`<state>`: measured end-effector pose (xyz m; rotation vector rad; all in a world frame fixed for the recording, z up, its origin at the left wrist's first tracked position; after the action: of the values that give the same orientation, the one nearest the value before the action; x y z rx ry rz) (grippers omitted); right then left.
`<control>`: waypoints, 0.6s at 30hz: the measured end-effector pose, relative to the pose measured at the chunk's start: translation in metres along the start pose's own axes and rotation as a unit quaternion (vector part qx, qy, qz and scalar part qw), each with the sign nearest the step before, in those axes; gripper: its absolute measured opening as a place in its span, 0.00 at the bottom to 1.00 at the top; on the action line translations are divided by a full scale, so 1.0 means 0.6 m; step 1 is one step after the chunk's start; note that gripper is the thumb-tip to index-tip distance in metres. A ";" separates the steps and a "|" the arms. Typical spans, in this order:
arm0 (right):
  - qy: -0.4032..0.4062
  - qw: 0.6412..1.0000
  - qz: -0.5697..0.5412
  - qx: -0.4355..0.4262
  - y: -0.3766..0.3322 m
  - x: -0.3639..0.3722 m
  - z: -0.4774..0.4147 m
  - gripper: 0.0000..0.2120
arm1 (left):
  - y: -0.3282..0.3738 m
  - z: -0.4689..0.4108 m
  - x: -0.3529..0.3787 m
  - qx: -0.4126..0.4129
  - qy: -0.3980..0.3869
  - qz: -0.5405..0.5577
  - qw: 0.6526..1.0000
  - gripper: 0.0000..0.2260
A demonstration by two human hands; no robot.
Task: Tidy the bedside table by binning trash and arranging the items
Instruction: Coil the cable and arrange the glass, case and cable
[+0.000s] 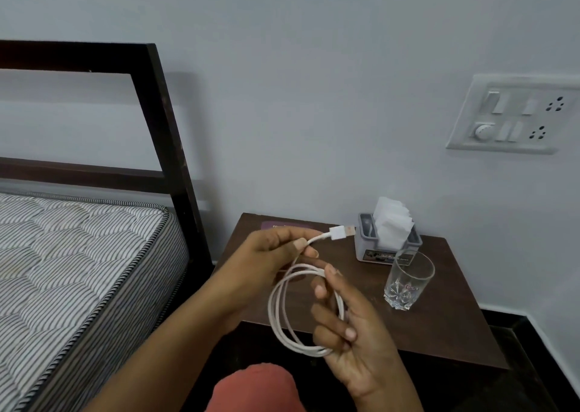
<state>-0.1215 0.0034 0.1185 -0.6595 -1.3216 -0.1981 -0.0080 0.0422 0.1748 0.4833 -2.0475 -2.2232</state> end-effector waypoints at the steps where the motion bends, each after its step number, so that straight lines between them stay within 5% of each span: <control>1: 0.018 1.000 0.011 -0.006 -0.002 -0.003 0.002 0.16 | 0.002 -0.004 0.001 -0.007 -0.011 -0.008 1.000 0.10; 3: 0.055 0.998 0.011 -0.015 -0.007 -0.005 0.007 0.10 | 0.005 -0.005 0.003 -0.005 -0.032 -0.039 0.999 0.09; 10: 0.074 0.995 0.033 -0.059 -0.017 -0.007 0.006 0.12 | -0.027 0.019 0.005 0.042 0.028 -0.130 0.990 0.09; 15: 0.108 0.978 0.156 -0.082 -0.012 0.001 0.007 0.11 | -0.055 0.035 0.009 0.091 0.110 -0.190 0.971 0.08; 18: 0.183 0.947 0.237 -0.118 -0.013 -0.007 0.002 0.12 | -0.066 0.058 0.041 0.103 0.134 -0.128 0.977 0.10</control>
<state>-0.1273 -0.0034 0.1175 -1.0698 -0.7590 -0.0801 -0.0349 0.0728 0.1336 1.0576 -2.1789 -1.9383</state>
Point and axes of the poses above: each hand's wrist, its own z-axis away from the middle knuckle, its own x-axis out of the palm, y = z × x, the point moved 3 cm from there along -z, towards the middle knuckle, and after that the axes turned 11 degrees about -z, right-handed, at the moved point
